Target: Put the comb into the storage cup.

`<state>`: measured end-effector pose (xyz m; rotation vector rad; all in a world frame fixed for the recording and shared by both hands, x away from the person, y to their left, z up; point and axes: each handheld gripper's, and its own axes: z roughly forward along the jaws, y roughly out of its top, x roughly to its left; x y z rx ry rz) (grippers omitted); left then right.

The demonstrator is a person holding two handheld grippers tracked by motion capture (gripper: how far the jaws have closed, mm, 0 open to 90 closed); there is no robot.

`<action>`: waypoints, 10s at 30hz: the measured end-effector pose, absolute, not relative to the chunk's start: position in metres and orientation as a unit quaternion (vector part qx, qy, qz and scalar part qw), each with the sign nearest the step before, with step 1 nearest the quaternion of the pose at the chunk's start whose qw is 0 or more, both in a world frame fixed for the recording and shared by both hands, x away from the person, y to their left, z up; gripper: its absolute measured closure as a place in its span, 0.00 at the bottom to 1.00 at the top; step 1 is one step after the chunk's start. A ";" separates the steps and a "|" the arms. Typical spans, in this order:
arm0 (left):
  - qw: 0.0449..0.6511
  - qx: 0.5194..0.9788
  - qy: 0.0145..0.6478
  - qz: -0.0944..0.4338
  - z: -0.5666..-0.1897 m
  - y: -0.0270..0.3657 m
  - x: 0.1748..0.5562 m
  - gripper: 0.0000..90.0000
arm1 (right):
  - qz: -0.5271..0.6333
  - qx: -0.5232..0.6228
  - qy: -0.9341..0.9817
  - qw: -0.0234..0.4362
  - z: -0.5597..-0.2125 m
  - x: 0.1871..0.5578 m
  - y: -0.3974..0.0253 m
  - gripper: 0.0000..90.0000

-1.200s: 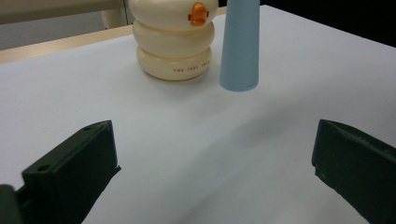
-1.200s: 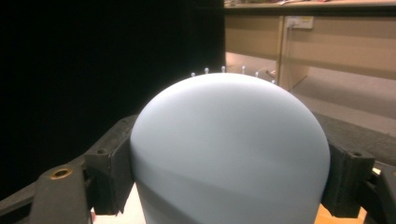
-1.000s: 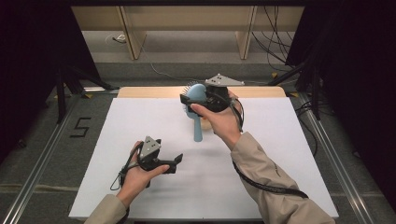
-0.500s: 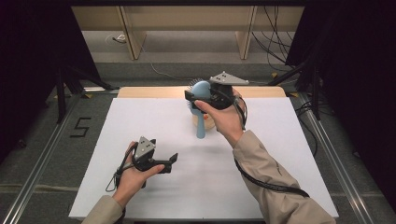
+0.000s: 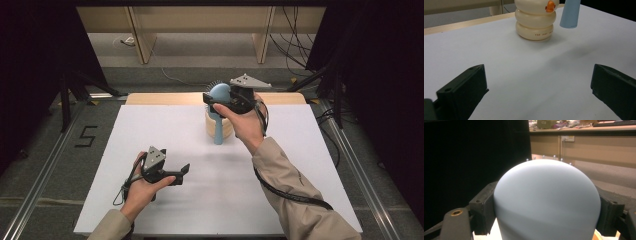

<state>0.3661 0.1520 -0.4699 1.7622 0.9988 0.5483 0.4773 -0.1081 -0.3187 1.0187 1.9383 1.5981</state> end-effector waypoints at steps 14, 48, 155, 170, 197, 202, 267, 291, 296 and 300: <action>0.498 0.727 0.415 0.228 -0.470 0.152 0.367 0.00 | 0.575 0.372 0.693 0.222 -0.315 0.482 -0.114 0.23; 0.497 0.726 0.417 0.228 -0.470 0.153 0.368 0.00 | 0.574 0.379 0.684 0.241 -0.306 0.493 -0.122 0.23; 0.501 0.720 0.424 0.224 -0.469 0.154 0.370 0.00 | 0.585 0.389 0.656 0.275 -0.281 0.522 -0.127 0.23; 0.502 0.720 0.425 0.223 -0.469 0.154 0.370 0.00 | 0.584 0.390 0.654 0.284 -0.282 0.528 -0.123 0.23; 0.503 0.718 0.426 0.223 -0.469 0.154 0.371 0.00 | 0.583 0.386 0.654 0.290 -0.286 0.534 -0.118 0.23; 0.502 0.720 0.425 0.223 -0.469 0.154 0.371 0.00 | 0.582 0.385 0.655 0.290 -0.288 0.535 -0.117 0.23; 0.503 0.719 0.425 0.223 -0.469 0.154 0.371 0.00 | 0.574 0.384 0.660 0.295 -0.304 0.543 -0.110 0.23; 0.503 0.718 0.426 0.222 -0.469 0.154 0.371 0.00 | 0.567 0.387 0.664 0.295 -0.312 0.546 -0.109 0.23; 0.503 0.718 0.426 0.222 -0.469 0.154 0.371 0.00 | 0.565 0.387 0.665 0.296 -0.314 0.547 -0.109 0.23; 0.503 0.718 0.426 0.222 -0.469 0.154 0.371 0.01 | 0.564 0.388 0.666 0.296 -0.316 0.547 -0.109 0.23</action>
